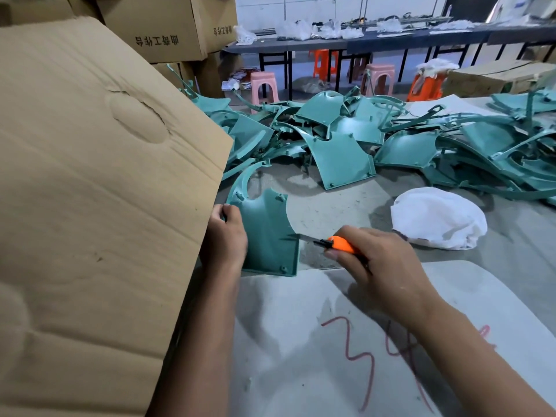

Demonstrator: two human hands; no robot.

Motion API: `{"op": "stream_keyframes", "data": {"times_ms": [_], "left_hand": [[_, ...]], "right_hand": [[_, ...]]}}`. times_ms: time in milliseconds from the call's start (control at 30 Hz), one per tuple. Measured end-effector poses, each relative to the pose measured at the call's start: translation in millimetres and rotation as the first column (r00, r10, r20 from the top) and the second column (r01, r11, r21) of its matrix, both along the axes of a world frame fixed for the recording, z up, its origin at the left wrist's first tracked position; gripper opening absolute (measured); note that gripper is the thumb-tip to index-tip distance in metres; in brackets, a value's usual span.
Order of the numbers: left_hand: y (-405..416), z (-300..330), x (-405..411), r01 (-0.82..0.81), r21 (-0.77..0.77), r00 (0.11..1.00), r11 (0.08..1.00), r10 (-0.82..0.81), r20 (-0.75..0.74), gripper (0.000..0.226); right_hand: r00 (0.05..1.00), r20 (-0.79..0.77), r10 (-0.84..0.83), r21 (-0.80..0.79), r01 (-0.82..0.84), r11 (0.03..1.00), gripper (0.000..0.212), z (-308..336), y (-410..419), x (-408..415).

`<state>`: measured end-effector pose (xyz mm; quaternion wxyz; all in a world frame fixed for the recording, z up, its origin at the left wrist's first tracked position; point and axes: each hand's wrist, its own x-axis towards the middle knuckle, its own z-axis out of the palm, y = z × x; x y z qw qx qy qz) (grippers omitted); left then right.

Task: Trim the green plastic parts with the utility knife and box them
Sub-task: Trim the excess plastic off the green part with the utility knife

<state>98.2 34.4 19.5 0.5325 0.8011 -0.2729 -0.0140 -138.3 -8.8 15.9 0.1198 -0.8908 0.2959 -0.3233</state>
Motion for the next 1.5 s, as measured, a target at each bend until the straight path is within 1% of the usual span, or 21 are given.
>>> {"op": "stream_keyframes", "data": {"times_ms": [67,167,233,267,333,400,433,500,567,633,800,867,967,1067,1133,1200,1300,1333,1367,1433,1500], "left_hand": [[-2.5,-1.0,-0.4,-0.006,0.007,0.997,1.0,0.006,-0.077,0.027],[-5.5,-2.4,1.4,-0.016,-0.006,0.975,1.0,0.015,-0.222,0.026],[-6.4,-3.8,0.8,0.009,-0.055,0.952,0.998,-0.026,-0.305,0.027],[-6.8,-4.7,-0.1,0.024,-0.08,0.943,0.996,-0.049,-0.329,0.028],[-7.4,-5.8,-3.0,0.058,-0.116,0.931,0.991,-0.096,-0.351,0.031],[-8.2,-5.3,-6.8,0.083,-0.165,0.905,0.983,-0.144,-0.4,0.028],[-8.2,-4.4,-8.7,0.09,-0.188,0.885,0.978,-0.165,-0.435,0.026],[-8.8,-3.5,-13.2,0.111,-0.223,0.831,0.968,-0.213,-0.513,0.032],[-9.3,-3.6,-18.4,0.14,-0.256,0.776,0.957,-0.266,-0.571,0.042],[-9.1,-3.3,-22.8,0.152,-0.262,0.753,0.953,-0.283,-0.593,0.043],[-8.2,-2.0,-21.1,0.147,-0.274,0.734,0.95,-0.29,-0.614,0.033],[-9.3,-3.4,-22.5,0.142,-0.265,0.74,0.954,-0.281,-0.611,0.03],[-11.4,-4.2,-24.7,0.137,-0.257,0.753,0.957,-0.269,-0.601,0.031],[-10.9,-5.6,-24.2,0.129,-0.267,0.745,0.955,-0.271,-0.609,0.034],[-9.9,-6.1,-24.3,0.142,-0.259,0.739,0.956,-0.276,-0.615,0.03],[-9.1,-4.1,-23.4,0.128,-0.25,0.727,0.96,-0.262,-0.635,0.026],[-11.0,2.2,-19.0,0.012,-0.294,0.672,0.956,-0.225,-0.706,0.027],[-11.2,3.2,-18.8,-0.029,-0.31,0.666,0.95,-0.213,-0.715,0.028],[-11.5,3.5,-19.9,-0.056,-0.317,0.678,0.947,-0.197,-0.708,0.029],[-11.6,1.5,-22.4,-0.063,-0.314,0.719,0.947,-0.175,-0.673,0.03],[-10.6,1.3,-26.3,0.002,-0.339,0.695,0.941,-0.245,-0.675,0.03]], "right_hand": [[1.0,-0.005,0.015,0.003,-0.015,1.0,0.037,-0.5,1.1,2.4],[0.984,-0.051,0.173,0.036,-0.171,0.985,0.039,-1.0,1.4,-1.5],[0.96,-0.098,0.262,0.053,-0.258,0.965,0.037,-2.2,5.2,-0.1],[0.957,-0.078,0.279,0.062,-0.275,0.959,0.034,-2.6,7.2,2.0],[0.965,0.081,0.248,0.099,-0.255,0.962,0.031,-1.5,8.4,5.1],[0.956,0.237,0.171,0.088,-0.197,0.976,0.031,1.2,6.8,6.4],[0.953,0.271,0.137,0.077,-0.163,0.984,0.032,2.0,6.6,7.9],[0.959,0.269,0.086,0.076,-0.11,0.991,0.034,0.6,7.9,11.6],[0.961,0.258,0.099,0.113,-0.132,0.985,0.034,-2.2,10.1,14.3],[0.957,0.255,0.141,0.154,-0.184,0.971,0.035,-3.7,9.5,13.4],[0.951,0.182,0.251,0.131,-0.276,0.952,0.033,-2.8,8.4,8.5],[0.952,0.202,0.231,0.136,-0.261,0.956,0.033,-2.5,9.1,8.9],[0.955,0.259,0.142,0.171,-0.19,0.967,0.036,-1.4,10.8,15.6],[0.954,0.258,0.152,0.195,-0.206,0.959,0.038,-1.3,12.8,20.6],[0.954,0.248,0.168,0.186,-0.218,0.958,0.036,-1.4,11.8,16.6],[0.958,0.207,0.199,0.155,-0.233,0.96,0.036,-1.2,11.9,10.4],[0.96,0.04,0.276,0.086,-0.278,0.957,0.037,-3.8,17.9,9.1],[0.959,0.029,0.28,0.081,-0.282,0.956,0.035,-4.6,19.2,10.1],[0.961,0.069,0.268,0.097,-0.274,0.957,0.034,-4.2,19.7,11.2],[0.959,0.217,0.183,0.125,-0.214,0.969,0.034,-2.8,18.2,11.4],[0.942,0.33,0.05,0.11,-0.091,0.99,0.028,-2.3,14.5,10.8]]}}
